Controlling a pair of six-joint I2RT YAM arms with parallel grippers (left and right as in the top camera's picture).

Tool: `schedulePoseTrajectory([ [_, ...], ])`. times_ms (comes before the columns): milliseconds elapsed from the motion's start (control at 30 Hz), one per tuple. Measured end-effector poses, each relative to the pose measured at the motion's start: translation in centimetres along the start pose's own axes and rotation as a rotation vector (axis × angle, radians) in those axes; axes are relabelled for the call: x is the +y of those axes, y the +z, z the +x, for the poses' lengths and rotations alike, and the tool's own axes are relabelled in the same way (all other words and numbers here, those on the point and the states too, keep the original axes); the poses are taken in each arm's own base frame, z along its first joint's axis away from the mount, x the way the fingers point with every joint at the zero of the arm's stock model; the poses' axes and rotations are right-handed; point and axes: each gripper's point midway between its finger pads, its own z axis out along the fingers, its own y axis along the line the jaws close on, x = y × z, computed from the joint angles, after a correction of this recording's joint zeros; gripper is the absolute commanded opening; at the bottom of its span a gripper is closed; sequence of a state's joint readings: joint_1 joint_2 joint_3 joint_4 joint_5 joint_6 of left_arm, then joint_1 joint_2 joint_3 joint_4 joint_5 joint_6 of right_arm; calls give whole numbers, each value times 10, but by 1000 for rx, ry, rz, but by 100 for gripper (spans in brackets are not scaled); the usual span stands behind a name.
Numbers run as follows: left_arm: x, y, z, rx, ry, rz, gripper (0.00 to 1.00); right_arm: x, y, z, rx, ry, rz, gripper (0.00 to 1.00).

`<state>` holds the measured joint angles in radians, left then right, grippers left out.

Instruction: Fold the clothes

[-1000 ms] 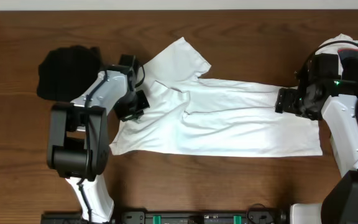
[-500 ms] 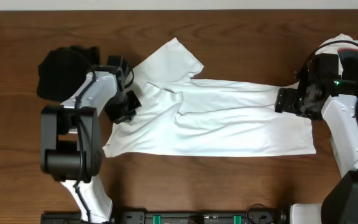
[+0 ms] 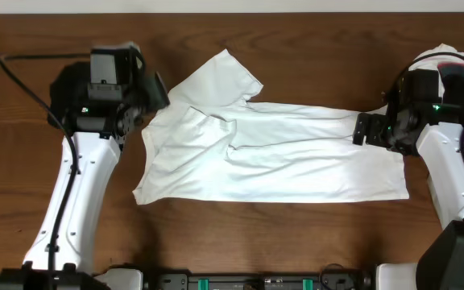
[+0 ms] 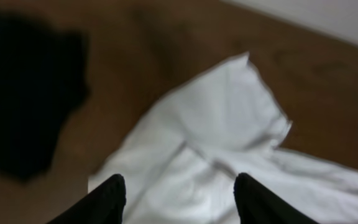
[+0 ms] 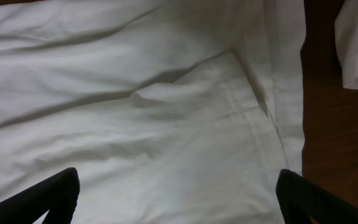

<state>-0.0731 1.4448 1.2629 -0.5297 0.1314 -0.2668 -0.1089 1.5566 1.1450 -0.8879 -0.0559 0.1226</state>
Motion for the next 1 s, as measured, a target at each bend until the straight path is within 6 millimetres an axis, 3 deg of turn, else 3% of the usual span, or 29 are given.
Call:
schedulePoseTrajectory([
  [200, -18, 31, -32, -124, 57, 59, 53, 0, 0, 1, 3, 0, 0, 99],
  [367, -38, 76, -29, -133, 96, 104, 46, 0, 0, 1, 2, 0, 0, 99],
  [567, -50, 132, -4, -88, 126, 128, 45, 0, 0, 1, 2, 0, 0, 99],
  [767, -39, 179, 39, 26, 130, 96, 46, 0, 0, 0, 1, 0, 0, 99],
  [1000, -23, 210, 74, 112, 138, 65, 46, 0, 0, 1, 2, 0, 0, 99],
])
